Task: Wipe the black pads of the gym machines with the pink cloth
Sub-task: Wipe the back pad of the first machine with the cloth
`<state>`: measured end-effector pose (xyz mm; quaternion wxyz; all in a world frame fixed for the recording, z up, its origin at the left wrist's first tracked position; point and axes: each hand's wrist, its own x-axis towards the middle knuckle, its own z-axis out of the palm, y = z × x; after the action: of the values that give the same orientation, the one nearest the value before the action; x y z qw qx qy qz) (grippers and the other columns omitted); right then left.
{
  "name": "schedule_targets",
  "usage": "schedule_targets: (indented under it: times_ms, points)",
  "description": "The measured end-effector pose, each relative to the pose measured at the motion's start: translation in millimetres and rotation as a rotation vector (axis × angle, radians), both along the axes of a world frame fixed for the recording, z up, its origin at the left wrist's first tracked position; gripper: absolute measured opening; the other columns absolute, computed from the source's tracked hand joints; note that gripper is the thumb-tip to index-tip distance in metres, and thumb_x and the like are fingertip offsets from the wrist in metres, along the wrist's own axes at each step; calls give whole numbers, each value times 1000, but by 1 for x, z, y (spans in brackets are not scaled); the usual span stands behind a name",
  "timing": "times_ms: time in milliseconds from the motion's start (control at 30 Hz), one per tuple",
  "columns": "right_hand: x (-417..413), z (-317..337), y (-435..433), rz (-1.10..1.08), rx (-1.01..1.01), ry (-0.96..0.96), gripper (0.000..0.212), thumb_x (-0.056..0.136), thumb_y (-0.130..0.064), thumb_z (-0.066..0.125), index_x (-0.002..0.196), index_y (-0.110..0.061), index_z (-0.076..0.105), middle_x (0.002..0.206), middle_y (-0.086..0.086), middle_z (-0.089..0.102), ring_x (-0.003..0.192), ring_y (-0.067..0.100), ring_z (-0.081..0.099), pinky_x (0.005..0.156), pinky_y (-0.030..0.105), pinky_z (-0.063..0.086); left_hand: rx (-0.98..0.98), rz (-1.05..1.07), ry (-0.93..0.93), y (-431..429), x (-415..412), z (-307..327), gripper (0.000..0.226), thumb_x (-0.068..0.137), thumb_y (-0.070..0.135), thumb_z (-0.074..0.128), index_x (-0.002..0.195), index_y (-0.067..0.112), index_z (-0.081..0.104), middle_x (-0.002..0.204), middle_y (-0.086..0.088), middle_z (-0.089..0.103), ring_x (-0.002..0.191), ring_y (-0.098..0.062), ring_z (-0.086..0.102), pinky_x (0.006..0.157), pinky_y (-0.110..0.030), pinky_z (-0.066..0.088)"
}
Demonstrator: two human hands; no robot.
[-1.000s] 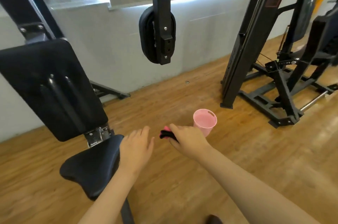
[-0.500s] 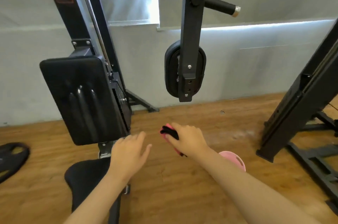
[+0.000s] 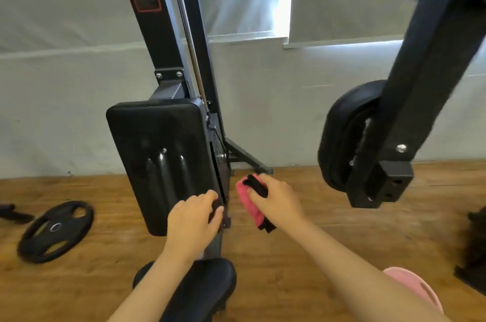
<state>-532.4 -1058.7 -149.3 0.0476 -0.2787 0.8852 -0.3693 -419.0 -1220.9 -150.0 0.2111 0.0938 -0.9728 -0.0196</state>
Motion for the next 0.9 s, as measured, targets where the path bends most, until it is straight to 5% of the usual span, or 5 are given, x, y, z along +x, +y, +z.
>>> schedule_targets:
  times_ms: [100, 467, 667, 900]
  points:
    - [-28, -2, -59, -39, -62, -64, 19, 94, -44, 54, 104, -28, 59, 80, -13, 63, 70, 0, 60, 60, 22, 52, 18, 3, 1, -52, -37, 7, 24, 80, 36, 71, 100, 24, 66, 68, 14, 57, 60, -2, 53, 53, -18, 41]
    - [-118, 24, -176, -148, -467, -250, 10, 92, -38, 58, 95, -30, 63, 82, -8, 67, 76, 4, 63, 72, 41, 57, -38, -108, 217, -165, -157, 62, 30, 90, 35, 53, 112, 15, 63, 106, 0, 65, 101, -13, 58, 89, -24, 37]
    - [-156, 32, -194, -249, -697, -356, 15, 94, -33, 58, 90, -20, 64, 85, 5, 67, 81, 22, 64, 69, 41, 53, 9, -21, 224, -183, -206, 90, 27, 92, 32, 52, 110, 15, 63, 103, 0, 65, 98, -14, 59, 92, -22, 31]
    - [-176, 35, -206, -76, -830, -505, 19, 88, -31, 67, 105, -25, 62, 95, -4, 68, 86, 3, 65, 73, 20, 56, -7, -45, 269, -179, -234, 74, 32, 96, 20, 38, 91, 11, 68, 84, -2, 69, 78, -17, 62, 90, -26, 34]
